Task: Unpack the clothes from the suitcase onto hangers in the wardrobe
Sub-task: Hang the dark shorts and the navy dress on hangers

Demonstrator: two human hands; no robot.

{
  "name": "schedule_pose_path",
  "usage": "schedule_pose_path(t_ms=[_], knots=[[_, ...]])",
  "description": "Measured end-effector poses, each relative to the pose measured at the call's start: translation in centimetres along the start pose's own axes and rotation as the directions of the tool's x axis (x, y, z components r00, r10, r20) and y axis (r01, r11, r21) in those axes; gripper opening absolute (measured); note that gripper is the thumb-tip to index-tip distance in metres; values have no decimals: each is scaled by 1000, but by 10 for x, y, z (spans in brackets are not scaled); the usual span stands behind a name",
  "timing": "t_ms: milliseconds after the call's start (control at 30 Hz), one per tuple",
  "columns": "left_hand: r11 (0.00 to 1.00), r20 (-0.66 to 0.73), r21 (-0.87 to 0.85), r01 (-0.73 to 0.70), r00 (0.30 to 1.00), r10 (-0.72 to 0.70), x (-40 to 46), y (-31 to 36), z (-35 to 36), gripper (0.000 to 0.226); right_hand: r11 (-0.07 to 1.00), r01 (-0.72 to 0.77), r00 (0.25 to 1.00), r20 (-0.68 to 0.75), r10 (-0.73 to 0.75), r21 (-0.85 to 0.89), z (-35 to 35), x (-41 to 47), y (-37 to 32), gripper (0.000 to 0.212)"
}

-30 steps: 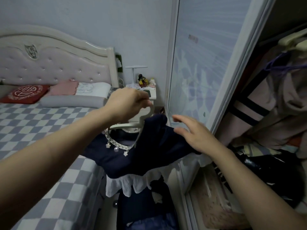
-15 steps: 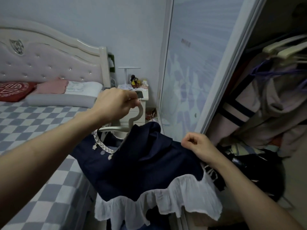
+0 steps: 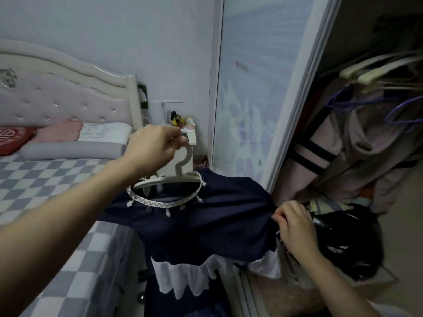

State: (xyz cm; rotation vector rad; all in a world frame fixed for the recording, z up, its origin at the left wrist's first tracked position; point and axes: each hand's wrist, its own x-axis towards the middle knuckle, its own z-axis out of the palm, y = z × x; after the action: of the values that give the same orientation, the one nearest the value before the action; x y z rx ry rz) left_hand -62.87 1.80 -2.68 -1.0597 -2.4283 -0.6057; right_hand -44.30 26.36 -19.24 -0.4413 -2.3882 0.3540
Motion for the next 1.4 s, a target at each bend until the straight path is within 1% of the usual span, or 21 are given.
schedule_pose_path(t_ms=[100, 167, 267, 333, 433, 500, 533, 600, 633, 700, 767, 800, 933, 1000, 1033, 1100, 1133, 1167, 1233, 1333, 1400], knots=[[999, 19, -11, -48, 999, 49, 4, 15, 5, 28, 979, 175, 981, -98, -165, 108, -22, 28, -50, 28], [994, 68, -36, -99, 993, 101, 7, 31, 7, 30, 953, 192, 971, 98, -219, 233, -27, 52, -95, 33], [984, 83, -77, -160, 983, 166, 11, 48, 10, 30, 946, -82, 876, 476, -81, 313, -15, 81, -138, 34], [983, 42, -92, -161, 985, 165, 7, 43, 13, 31, 936, -116, 834, 544, -90, 334, -2, 91, -147, 8], [944, 55, -311, -110, 989, 134, -9, 26, 13, 23, 937, -91, 776, 614, -145, 337, 9, 89, -151, 14], [838, 13, -545, 28, 1000, -25, -26, 5, 14, 13, 970, -94, 819, 571, -52, 223, 14, 88, -150, 16], [799, -60, -595, 91, 986, -156, -38, -12, 16, 19, 982, -101, 842, 539, -1, 160, 16, 89, -149, 21], [840, -207, -501, 210, 913, -352, -68, -54, 24, 39, 983, -138, 875, 479, 62, 124, 16, 94, -140, 23], [859, -219, -424, 286, 888, -404, -83, -72, 29, 46, 978, -156, 885, 458, 76, 138, 13, 97, -136, 24], [869, -85, -311, 385, 899, -429, -108, -93, 39, 59, 972, -170, 894, 441, 82, 163, 8, 103, -132, 29], [904, 44, -249, 348, 936, -349, -113, -99, 49, 66, 966, -167, 902, 425, 70, 197, 6, 105, -132, 28], [919, 45, -240, 312, 949, -311, -111, -100, 53, 64, 963, -168, 905, 420, 65, 212, 5, 105, -133, 26], [924, -184, -243, 297, 921, -344, -95, -103, 51, 48, 944, -147, 924, 382, 25, 294, 2, 107, -133, 23], [914, -238, -298, 274, 907, -349, -89, -104, 46, 42, 940, -142, 926, 376, 15, 312, -2, 110, -128, 21], [862, -192, -415, 290, 899, -394, -84, -105, 41, 40, 940, -138, 919, 394, 5, 311, -6, 111, -124, 20], [606, 69, -700, 379, 880, -470, -72, -106, 26, 38, 941, -128, 894, 448, -28, 313, -13, 111, -118, 20], [495, 205, -759, 423, 877, -434, -68, -108, 19, 37, 928, -126, 886, 460, -53, 351, -16, 108, -114, 22], [445, 316, -767, 462, 876, -364, -66, -109, 14, 34, 903, -130, 884, 461, -81, 409, -19, 105, -112, 27], [485, 444, -706, 516, 856, -266, -62, -108, 7, 32, 849, -147, 879, 461, -124, 508, -25, 103, -107, 34], [731, 538, -469, 495, 817, -209, -51, -96, 3, 26, 848, -106, 832, 513, -210, 519, -22, 105, -107, 22], [859, 573, -324, 397, 804, -156, -40, -75, 5, 23, 888, -23, 813, 526, -251, 460, -16, 106, -114, 10]])
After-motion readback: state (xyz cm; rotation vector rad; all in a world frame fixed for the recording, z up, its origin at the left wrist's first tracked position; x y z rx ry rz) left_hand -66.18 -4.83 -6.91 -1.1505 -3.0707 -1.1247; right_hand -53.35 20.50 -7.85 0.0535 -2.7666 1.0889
